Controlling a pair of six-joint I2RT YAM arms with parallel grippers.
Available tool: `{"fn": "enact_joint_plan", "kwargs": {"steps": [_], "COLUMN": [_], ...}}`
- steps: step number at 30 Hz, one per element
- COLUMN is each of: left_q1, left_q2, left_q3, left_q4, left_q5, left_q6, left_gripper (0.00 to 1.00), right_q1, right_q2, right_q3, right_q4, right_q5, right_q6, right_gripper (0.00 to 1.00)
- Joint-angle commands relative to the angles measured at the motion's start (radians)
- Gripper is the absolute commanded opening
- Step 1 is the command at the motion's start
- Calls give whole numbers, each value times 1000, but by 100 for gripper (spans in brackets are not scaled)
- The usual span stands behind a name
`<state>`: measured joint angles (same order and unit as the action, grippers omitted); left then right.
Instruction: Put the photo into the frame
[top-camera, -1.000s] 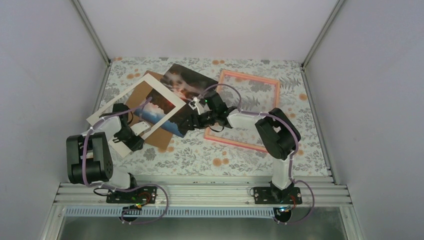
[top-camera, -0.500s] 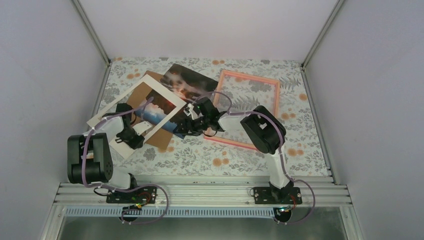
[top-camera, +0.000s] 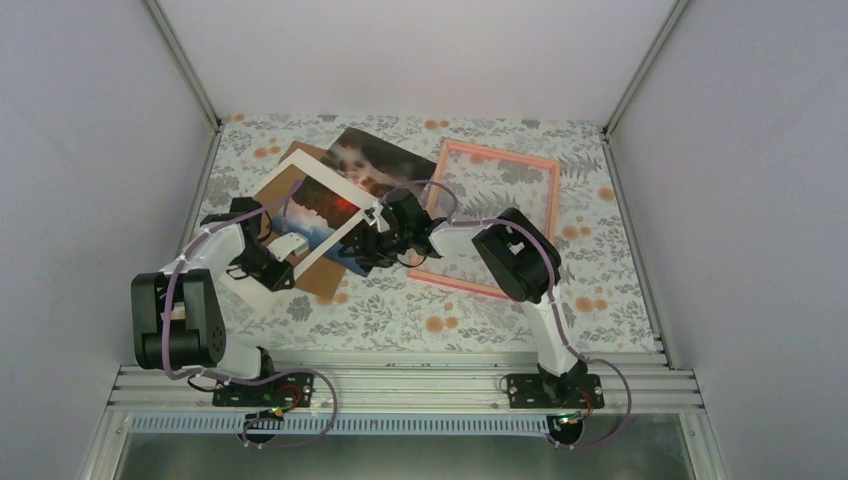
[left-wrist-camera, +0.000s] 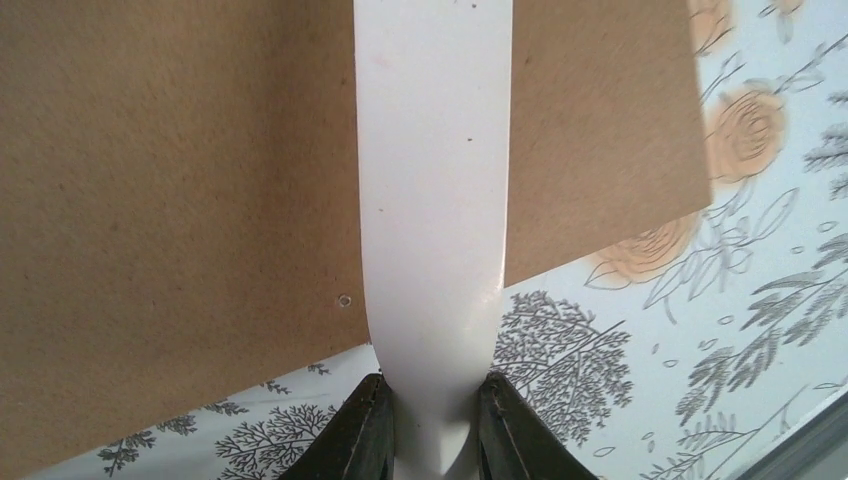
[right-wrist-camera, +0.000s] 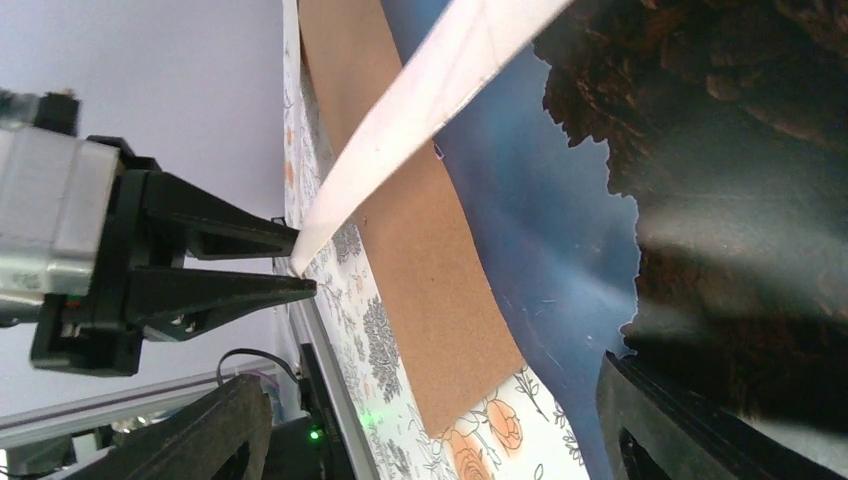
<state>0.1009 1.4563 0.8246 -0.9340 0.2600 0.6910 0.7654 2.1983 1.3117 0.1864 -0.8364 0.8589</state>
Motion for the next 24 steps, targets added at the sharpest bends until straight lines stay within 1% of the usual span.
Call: {"fn": "enact_joint_plan", "kwargs": {"steps": [1,6,12,15,18,21,24], "left_q1": [-8,-20,-31,-37,-45,-52,-62], "left_q2": [-36,-53,-67,-67,-61,-60,-55], "left_q3": [44,65,92,106,115,121,131], "left_q4": [-54,-81,-109,-111,-108,-106,-102], "left_q5": [72,113,153,162,165,172,184], "left_q6": [-21,1,24,17,7,-4,-20], "left_gripper": [21,21,21,21,21,21,21], "right_q1": [6,5,-4,-8,-8,-9,-8], "right_q2": [36,66,81,96,99,101,112], "right_q3": [14,58,76,94,106,125,137], "right_q4": [6,48,133,152,189,201,234], "right_q5": [-1,-10,-7,-11,-7,3,0], "right_q6": [95,182,301,340,382,409,454], "right_gripper": [81,81,78,77,75,68,58]}}
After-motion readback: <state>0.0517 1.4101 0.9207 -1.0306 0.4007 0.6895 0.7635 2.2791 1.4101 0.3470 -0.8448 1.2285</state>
